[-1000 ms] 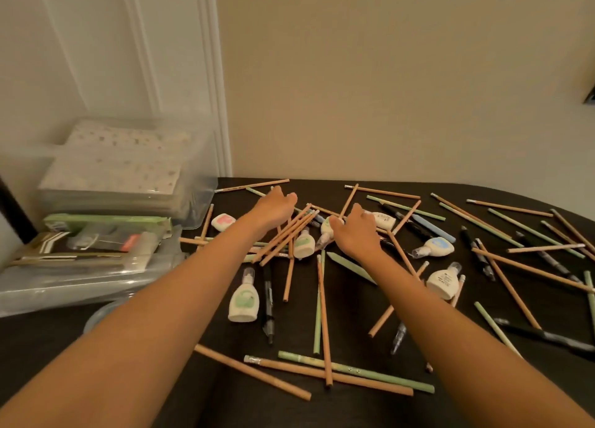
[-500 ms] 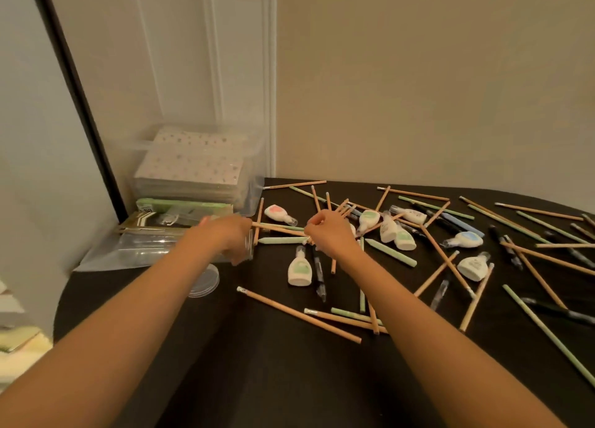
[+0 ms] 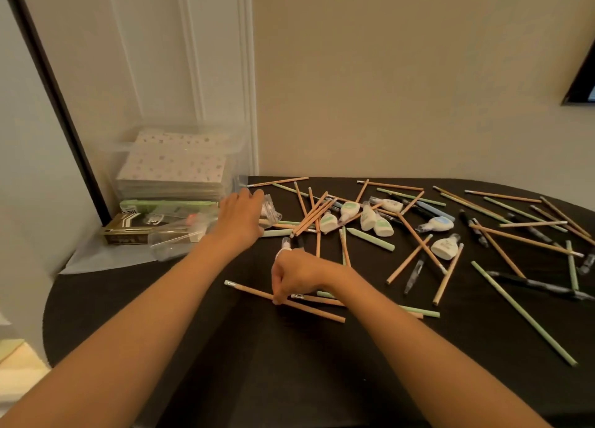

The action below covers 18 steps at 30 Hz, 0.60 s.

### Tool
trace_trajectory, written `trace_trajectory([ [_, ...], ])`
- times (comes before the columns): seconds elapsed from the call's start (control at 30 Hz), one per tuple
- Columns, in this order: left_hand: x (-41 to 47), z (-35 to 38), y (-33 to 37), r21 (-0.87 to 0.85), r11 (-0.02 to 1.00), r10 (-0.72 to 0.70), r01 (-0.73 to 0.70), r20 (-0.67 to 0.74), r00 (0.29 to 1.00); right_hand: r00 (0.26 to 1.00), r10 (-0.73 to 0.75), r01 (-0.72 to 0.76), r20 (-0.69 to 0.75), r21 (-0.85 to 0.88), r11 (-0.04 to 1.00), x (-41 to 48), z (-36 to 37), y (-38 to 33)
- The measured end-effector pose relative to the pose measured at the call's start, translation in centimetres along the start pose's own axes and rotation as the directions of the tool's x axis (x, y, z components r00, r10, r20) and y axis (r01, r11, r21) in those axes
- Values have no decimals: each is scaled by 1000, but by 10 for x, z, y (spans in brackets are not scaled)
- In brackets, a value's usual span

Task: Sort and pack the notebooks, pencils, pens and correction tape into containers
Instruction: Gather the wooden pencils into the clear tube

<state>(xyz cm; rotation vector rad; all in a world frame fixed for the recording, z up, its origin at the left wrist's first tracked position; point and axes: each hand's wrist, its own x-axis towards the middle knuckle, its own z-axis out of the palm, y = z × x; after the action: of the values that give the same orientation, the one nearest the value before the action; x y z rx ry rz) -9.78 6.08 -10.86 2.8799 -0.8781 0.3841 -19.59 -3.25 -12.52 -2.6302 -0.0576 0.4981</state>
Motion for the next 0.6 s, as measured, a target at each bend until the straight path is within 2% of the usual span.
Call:
trace_trajectory([
  [0.1,-2,0,5,-51,998,-48,45,-64,997,997,30,-30,-75,2,1000,0,3,1],
  [0.17,-3,-1,7,-89,991,-105,96,-100,989,990,49,-41,-135,62,997,-5,0,6],
  [0.23,-2,-4,7,-129,983,-151,135,-124,981,976,91,-46,-197,223,974,-14,-7,17],
  [0.33,-4,-7,14,-155,973,-195,170,-163,967,932,213,-35,-294,511,859,-32,-20,43],
  [0.37,-6,-7,17,-155,972,-204,178,-174,963,903,272,-4,-332,628,779,-37,-22,54],
  [0.43,-10,-4,28,-142,974,-203,178,-186,961,829,411,131,-379,847,516,-44,-21,75],
  [0.47,-12,-1,34,-129,977,-192,169,-192,963,783,479,221,-398,897,383,-46,-19,83],
  [0.53,-17,7,48,-111,983,-167,148,-189,968,679,591,399,-437,894,203,-50,-16,95],
  [0.6,-23,17,60,-97,987,-143,127,-178,974,606,653,571,-455,820,42,-52,-12,101],
])
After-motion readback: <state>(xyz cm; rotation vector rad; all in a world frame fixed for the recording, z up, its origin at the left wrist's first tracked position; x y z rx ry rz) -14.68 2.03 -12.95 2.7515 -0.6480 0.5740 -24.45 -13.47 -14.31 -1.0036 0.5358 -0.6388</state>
